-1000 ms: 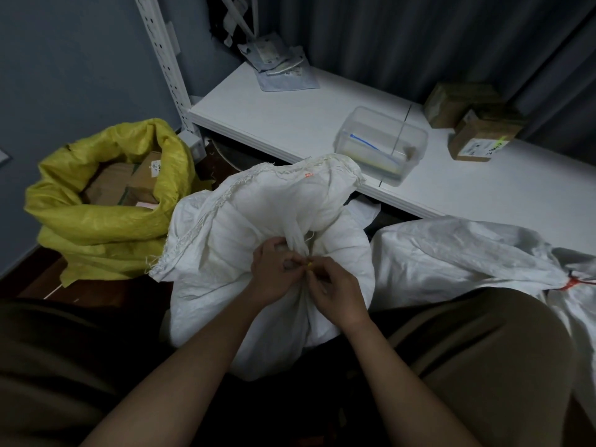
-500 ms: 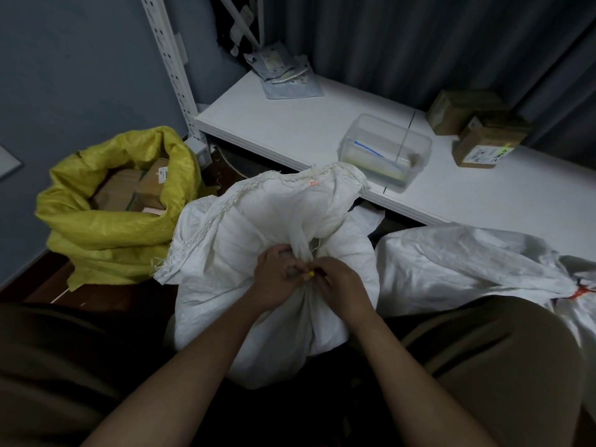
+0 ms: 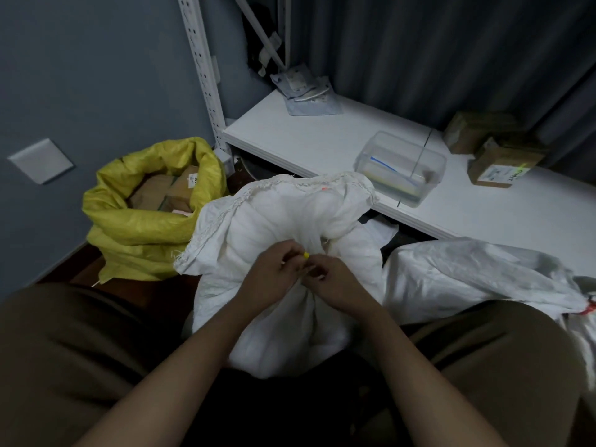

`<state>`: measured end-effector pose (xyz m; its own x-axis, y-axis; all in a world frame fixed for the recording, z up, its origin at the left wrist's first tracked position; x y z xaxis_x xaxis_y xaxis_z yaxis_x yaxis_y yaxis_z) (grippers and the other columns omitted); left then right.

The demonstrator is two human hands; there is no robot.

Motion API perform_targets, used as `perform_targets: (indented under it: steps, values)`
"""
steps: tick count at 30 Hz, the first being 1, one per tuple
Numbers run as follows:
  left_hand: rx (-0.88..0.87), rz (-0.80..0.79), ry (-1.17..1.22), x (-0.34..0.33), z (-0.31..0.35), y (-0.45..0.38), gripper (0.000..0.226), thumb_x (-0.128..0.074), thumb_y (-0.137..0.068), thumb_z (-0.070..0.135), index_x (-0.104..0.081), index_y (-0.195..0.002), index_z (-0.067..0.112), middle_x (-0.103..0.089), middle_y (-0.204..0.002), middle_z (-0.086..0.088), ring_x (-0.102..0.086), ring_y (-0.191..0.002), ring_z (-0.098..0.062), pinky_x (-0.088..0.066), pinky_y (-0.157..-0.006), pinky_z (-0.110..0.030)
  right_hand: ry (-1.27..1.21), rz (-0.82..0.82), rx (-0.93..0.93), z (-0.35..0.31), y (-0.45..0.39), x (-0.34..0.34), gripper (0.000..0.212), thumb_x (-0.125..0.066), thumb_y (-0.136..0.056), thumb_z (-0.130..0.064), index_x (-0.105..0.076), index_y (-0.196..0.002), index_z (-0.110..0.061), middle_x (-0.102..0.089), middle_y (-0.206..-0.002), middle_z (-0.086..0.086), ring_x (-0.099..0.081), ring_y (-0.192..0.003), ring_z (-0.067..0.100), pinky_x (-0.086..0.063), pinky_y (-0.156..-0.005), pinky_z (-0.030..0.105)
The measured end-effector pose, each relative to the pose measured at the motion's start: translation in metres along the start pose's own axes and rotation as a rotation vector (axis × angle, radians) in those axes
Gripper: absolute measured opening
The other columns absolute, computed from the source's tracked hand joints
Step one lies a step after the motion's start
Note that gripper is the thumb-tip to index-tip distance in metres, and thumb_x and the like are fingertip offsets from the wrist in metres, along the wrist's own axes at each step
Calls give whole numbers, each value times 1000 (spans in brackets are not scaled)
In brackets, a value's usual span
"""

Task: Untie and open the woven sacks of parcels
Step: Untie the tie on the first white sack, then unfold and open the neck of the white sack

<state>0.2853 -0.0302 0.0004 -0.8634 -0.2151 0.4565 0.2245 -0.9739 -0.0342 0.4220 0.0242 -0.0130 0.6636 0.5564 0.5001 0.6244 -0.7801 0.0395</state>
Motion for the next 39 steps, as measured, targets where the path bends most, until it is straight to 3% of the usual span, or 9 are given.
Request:
perform_targets:
  steps: [4, 11, 14, 17, 20, 26, 32, 35, 39]
  values:
    - [-85, 72, 103, 25, 47, -9, 12, -58, -90, 2, -59, -89, 14, -60, -81, 12, -55, -73, 11, -41, -68, -7, -292, 248, -26, -26, 1, -3, 16, -65, -86, 0, -71, -90, -14, -66, -70, -6, -59, -58, -7, -44, -60, 8]
    - [-10, 93, 29, 41, 70, -68, 16, -58, -92, 19, -61, -107, 11, -61, -90, 4, -53, -79, -9, -43, -74, -16, -296, 594, -11, -39, -45, 68, 12, -64, -88, -6, -73, -94, -11, -68, -81, -1, -60, -63, 2, -53, -67, 22]
    - [45, 5, -142, 21, 63, -109, 18, -51, -95, 16, -62, -107, 10, -61, -100, -2, -53, -85, -12, -39, -66, -11, -10, 584, -86, -12, -80, 113, 12, -61, -86, -8, -73, -85, -8, -64, -68, -2, -57, -69, 14, -45, -68, 26]
    - [64, -85, -233, -8, 66, -151, 18, -48, -94, 16, -61, -105, 12, -60, -95, -1, -59, -95, -22, -41, -74, -23, 190, 573, -210, 26, -108, 155, 14, -57, -84, -4, -69, -79, 3, -63, -70, 19, -55, -71, 23, -37, -63, 32]
    - [47, -123, -286, -39, 69, -199, 19, -47, -93, 14, -60, -106, 10, -63, -97, -6, -59, -99, -27, -42, -78, -26, 272, 550, -311, 72, -138, 187, 15, -54, -81, -1, -59, -68, -2, -54, -68, 19, -58, -74, 24, -43, -66, 34]
    - [-2, -163, -425, -94, 50, -297, 19, -45, -93, 17, -57, -107, 16, -62, -111, -9, -57, -105, -29, -47, -88, -34, 269, 589, -461, 139, -217, 244, 36, -59, -83, -1, -66, -117, -5, -67, -116, 18, -59, -113, 31, -44, -96, 32]
    - [-41, -195, -507, -117, 24, -335, 25, -46, -95, 23, -53, -119, 18, -52, -120, -7, -53, -109, -27, -44, -94, -39, 393, 256, -511, 167, -263, 244, 68, -52, -89, -3, -25, -150, -12, -18, -158, 13, -31, -140, 27, -27, -110, 29]
    - [-80, -191, -511, -105, 7, -318, 26, -49, -94, 22, -54, -119, 17, -54, -119, -9, -53, -108, -28, -45, -91, -41, 467, 344, -376, 160, -249, 215, 57, -48, -89, -2, -39, -144, -10, -32, -150, 15, -39, -134, 28, -33, -104, 31]
    - [-102, 20, -579, -54, -16, -265, 31, -46, -87, 29, -65, -108, 16, -64, -110, -8, -58, -103, -30, -47, -88, -40, 312, 328, -92, 127, -222, 160, 17, -59, -91, -18, -70, -102, -10, -65, -100, 12, -61, -86, 24, -45, -82, 32]
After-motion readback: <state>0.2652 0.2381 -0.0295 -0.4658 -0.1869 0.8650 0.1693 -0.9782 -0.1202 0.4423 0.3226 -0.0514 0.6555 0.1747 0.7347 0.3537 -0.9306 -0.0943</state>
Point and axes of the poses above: each hand's wrist, its own y-axis away from the middle knuckle, its own x-axis out of the back of the hand, z = x × y, the point moved 1 cm from there along -y, towards the middle knuckle
